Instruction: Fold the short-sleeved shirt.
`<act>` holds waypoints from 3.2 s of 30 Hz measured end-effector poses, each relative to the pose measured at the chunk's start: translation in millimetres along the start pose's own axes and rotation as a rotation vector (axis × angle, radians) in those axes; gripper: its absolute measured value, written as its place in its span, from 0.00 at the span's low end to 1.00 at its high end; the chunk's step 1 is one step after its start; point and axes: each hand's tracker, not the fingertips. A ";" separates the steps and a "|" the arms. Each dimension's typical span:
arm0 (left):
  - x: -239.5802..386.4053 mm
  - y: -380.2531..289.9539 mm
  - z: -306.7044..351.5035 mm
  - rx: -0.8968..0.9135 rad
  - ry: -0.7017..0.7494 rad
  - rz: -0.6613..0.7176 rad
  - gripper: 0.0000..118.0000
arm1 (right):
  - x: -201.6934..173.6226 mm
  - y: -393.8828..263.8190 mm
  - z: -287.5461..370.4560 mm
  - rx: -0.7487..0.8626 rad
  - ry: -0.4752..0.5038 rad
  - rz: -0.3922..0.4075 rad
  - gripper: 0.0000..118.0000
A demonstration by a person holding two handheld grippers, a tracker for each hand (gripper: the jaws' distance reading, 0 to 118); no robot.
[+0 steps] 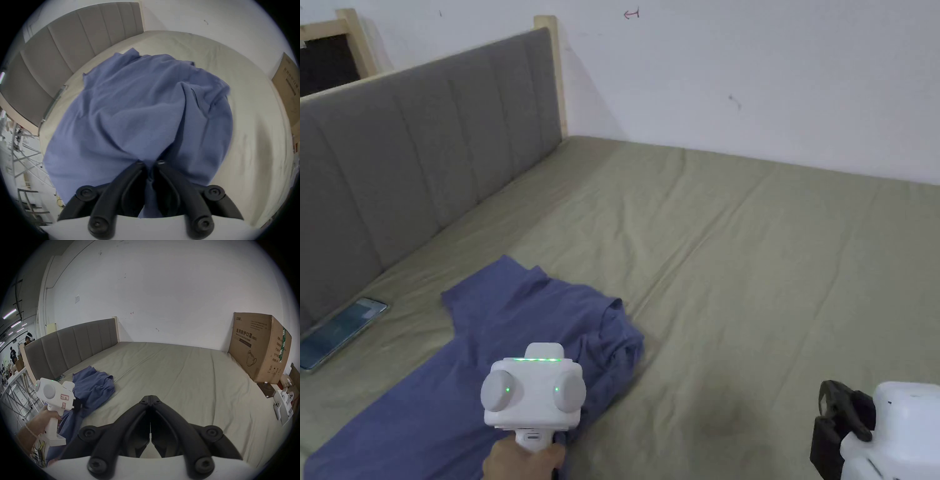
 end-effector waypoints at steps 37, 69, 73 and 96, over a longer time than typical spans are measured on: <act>391.9 -109.5 203.3 -0.145 -1.002 -0.550 0.05 | 202.2 12.6 160.1 0.195 -0.535 -0.243 0.00; 161.7 60.0 29.9 -0.156 -0.487 -0.113 0.85 | 178.5 -24.7 50.5 -0.076 -0.333 -0.224 0.00; 186.2 48.3 -1.8 -0.271 -0.474 -0.218 0.81 | 181.7 -29.1 36.6 -0.115 -0.343 -0.218 0.00; 140.9 72.7 56.4 -0.082 -0.571 -0.080 0.03 | 213.8 -12.6 -6.1 -0.238 -0.019 -0.292 0.00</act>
